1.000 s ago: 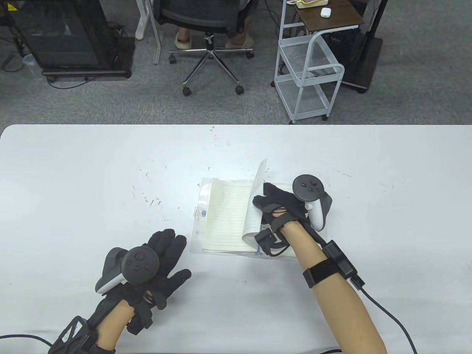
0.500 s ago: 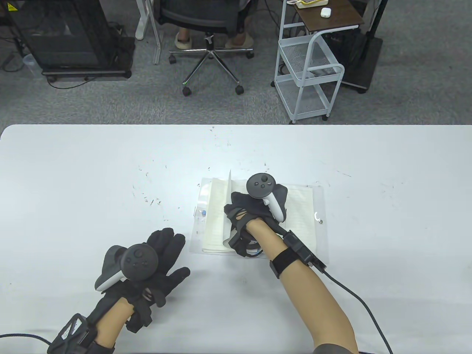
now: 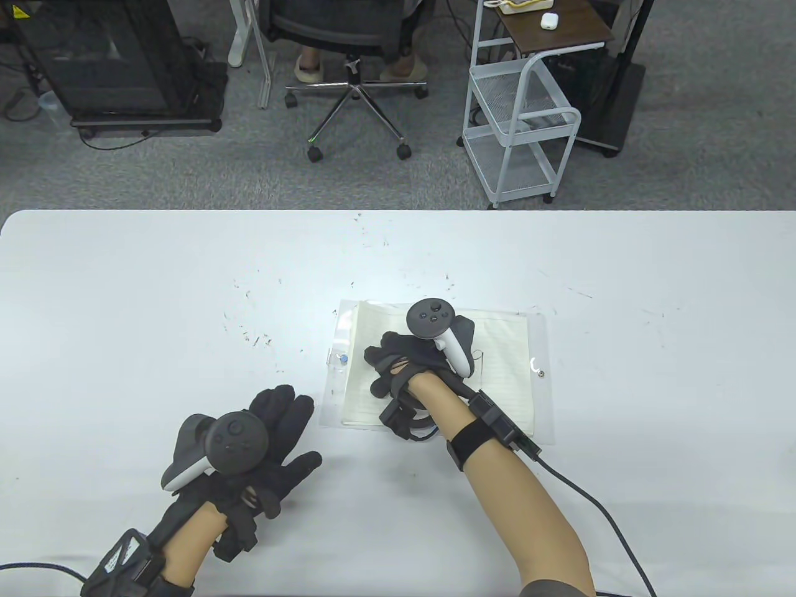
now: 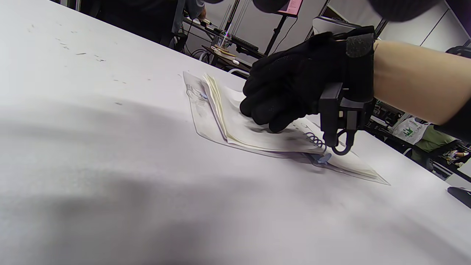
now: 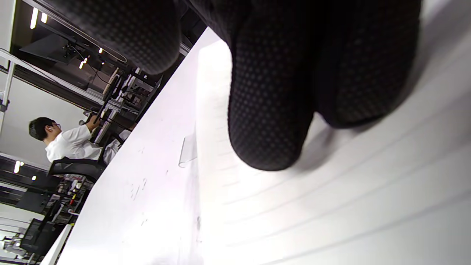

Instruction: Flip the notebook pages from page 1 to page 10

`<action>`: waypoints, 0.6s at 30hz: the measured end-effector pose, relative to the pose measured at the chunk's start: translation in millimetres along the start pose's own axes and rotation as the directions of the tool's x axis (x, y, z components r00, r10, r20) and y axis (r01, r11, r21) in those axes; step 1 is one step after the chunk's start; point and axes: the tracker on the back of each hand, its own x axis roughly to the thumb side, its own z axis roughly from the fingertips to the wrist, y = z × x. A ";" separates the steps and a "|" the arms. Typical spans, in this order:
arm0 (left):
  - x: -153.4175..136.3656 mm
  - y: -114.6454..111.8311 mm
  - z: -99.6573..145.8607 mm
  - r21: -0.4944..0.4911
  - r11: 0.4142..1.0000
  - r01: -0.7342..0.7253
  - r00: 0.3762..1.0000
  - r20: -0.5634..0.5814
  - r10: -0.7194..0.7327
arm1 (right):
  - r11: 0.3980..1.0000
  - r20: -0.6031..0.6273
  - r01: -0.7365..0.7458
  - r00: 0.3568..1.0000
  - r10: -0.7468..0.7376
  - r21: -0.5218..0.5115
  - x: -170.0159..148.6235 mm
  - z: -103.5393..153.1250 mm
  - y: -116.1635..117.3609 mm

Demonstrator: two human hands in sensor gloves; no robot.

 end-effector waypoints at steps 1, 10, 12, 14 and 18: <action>0.0 -0.1 -0.1 0.000 1.000 0.000 1.000 0.000 0.000 | 1.000 0.012 0.003 1.000 -0.002 -0.017 -0.1 1.8 -1.9; 1.4 -1.6 -0.4 -0.006 1.000 0.001 1.000 0.007 -0.001 | 0.986 0.072 0.027 0.997 -0.016 -0.163 -12.8 39.1 -65.5; 3.2 -2.2 -0.1 -0.004 1.000 -0.001 1.000 0.015 0.001 | 0.979 0.071 -0.009 0.997 0.024 -0.204 -21.5 47.1 -78.2; 5.2 -2.2 0.3 -0.003 1.000 0.005 1.000 0.021 -0.004 | 0.972 0.059 -0.046 0.996 0.061 -0.231 -32.1 54.7 -89.0; 5.5 -2.3 0.2 -0.001 1.000 0.003 1.000 0.026 -0.003 | 0.947 0.032 -0.148 0.986 0.164 -0.286 -59.6 66.7 -102.2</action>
